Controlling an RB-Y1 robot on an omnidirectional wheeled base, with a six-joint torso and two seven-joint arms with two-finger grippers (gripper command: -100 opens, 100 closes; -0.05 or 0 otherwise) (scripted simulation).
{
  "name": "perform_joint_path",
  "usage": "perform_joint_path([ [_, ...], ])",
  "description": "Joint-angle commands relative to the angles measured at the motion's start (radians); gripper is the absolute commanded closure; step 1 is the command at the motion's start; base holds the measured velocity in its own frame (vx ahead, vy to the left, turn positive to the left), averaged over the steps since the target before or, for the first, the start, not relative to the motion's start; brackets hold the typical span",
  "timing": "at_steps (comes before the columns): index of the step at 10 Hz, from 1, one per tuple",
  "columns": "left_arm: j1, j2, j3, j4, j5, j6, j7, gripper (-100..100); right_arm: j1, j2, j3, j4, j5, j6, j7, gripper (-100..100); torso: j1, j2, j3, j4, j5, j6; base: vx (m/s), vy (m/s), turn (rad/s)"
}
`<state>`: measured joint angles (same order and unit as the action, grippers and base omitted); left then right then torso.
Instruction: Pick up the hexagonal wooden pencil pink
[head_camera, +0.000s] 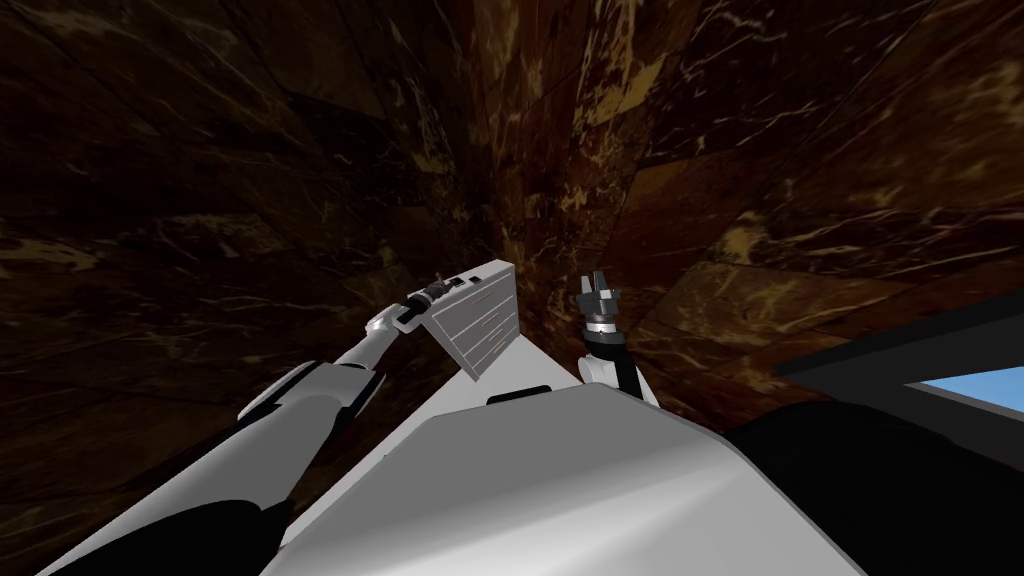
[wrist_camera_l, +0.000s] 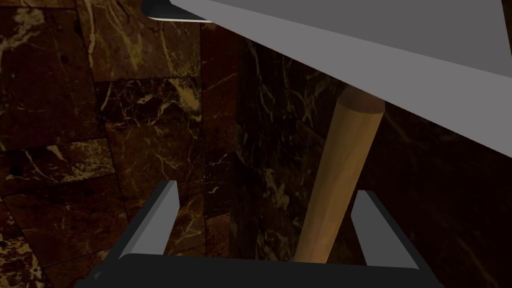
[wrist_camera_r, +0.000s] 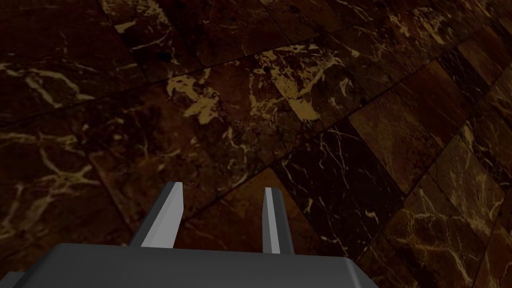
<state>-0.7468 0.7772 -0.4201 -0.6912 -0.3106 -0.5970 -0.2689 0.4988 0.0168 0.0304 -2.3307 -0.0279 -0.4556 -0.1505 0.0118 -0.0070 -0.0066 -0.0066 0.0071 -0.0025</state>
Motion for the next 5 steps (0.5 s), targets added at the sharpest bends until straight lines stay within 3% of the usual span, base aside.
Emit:
perform_joint_path([
  [1, -0.010, 0.009, -0.002, 0.030, 0.001, 0.019, 0.005, -100, 0.000, 0.000, 0.000, 0.000, 0.000, 0.000, 0.000, 0, 0.000, 0.000, 0.000, 0.000, 0.000, 0.000, 0.012, -0.012, -0.004],
  [2, -0.057, -0.005, -0.049, 0.072, 0.036, 0.000, -0.029, -100, 0.000, 0.000, 0.000, 0.000, 0.000, 0.000, 0.000, 0, 0.000, -0.002, -0.001, -0.001, 0.000, 0.000, -0.110, -0.009, -0.141],
  [3, -0.085, -0.005, -0.076, 0.102, 0.036, 0.000, -0.029, -100, 0.000, 0.000, 0.000, 0.000, 0.000, 0.000, 0.000, 0, 0.000, 0.003, 0.001, 0.000, 0.000, 0.001, -0.155, 0.004, -0.082],
  [5, -0.144, -0.005, -0.076, 0.167, 0.036, 0.000, -0.029, -100, 0.000, 0.000, 0.000, 0.000, 0.000, 0.000, 0.000, 0, 0.001, 0.004, 0.003, 0.001, 0.000, 0.000, -0.047, 0.003, 0.014],
])
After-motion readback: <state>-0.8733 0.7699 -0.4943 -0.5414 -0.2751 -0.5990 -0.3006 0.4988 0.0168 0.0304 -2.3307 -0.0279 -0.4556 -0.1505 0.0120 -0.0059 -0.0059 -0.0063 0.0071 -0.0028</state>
